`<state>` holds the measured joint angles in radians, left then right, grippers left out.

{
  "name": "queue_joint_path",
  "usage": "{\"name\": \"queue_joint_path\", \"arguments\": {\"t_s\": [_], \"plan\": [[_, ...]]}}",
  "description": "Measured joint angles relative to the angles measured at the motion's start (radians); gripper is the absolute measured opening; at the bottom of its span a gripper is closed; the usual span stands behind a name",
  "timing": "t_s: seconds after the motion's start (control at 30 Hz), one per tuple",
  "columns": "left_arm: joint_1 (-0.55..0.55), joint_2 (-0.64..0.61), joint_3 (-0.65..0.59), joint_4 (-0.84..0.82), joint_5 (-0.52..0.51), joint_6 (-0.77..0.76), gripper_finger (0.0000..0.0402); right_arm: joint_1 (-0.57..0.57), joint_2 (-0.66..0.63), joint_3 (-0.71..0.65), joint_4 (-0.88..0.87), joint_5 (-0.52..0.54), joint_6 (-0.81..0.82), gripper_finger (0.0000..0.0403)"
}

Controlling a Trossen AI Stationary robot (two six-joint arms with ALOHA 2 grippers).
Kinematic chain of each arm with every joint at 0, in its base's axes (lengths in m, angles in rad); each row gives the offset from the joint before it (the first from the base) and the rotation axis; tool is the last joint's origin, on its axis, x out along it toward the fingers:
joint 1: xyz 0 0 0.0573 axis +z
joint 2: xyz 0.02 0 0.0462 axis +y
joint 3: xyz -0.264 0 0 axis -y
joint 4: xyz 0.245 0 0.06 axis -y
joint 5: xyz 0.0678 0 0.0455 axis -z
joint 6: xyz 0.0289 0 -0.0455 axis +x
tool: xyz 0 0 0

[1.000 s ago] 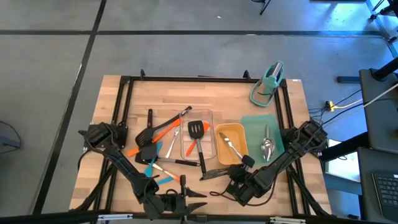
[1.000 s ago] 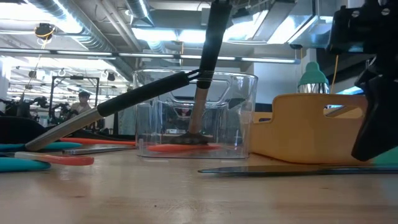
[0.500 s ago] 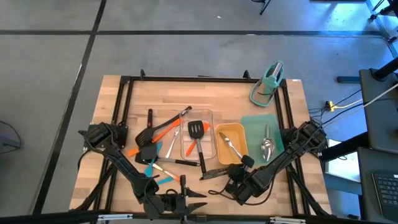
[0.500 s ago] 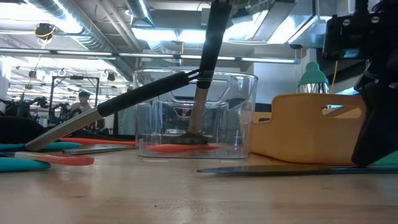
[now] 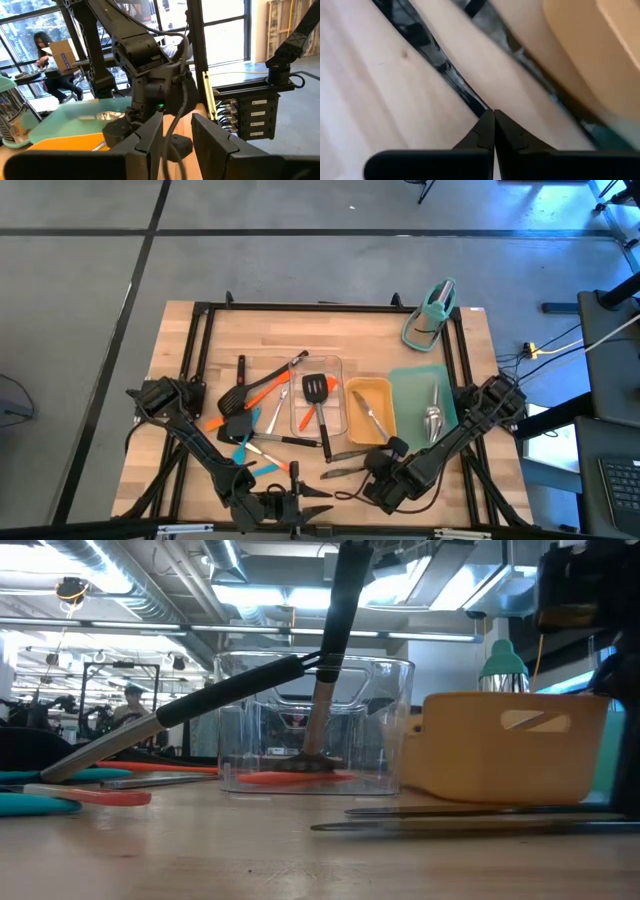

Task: Pick & Place Kitchen Items
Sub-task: Adjust the black table knife

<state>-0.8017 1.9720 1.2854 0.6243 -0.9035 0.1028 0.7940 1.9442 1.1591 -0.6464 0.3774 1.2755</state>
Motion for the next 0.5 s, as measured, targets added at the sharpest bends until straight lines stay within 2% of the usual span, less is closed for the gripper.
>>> {"name": "queue_joint_path", "arguments": {"t_s": [0.5], "plan": [[0.000,0.000,0.000,0.000,0.000,-0.001,0.0097,0.006,0.003,0.027,-0.023,-0.016,-0.030,0.0000]]}}
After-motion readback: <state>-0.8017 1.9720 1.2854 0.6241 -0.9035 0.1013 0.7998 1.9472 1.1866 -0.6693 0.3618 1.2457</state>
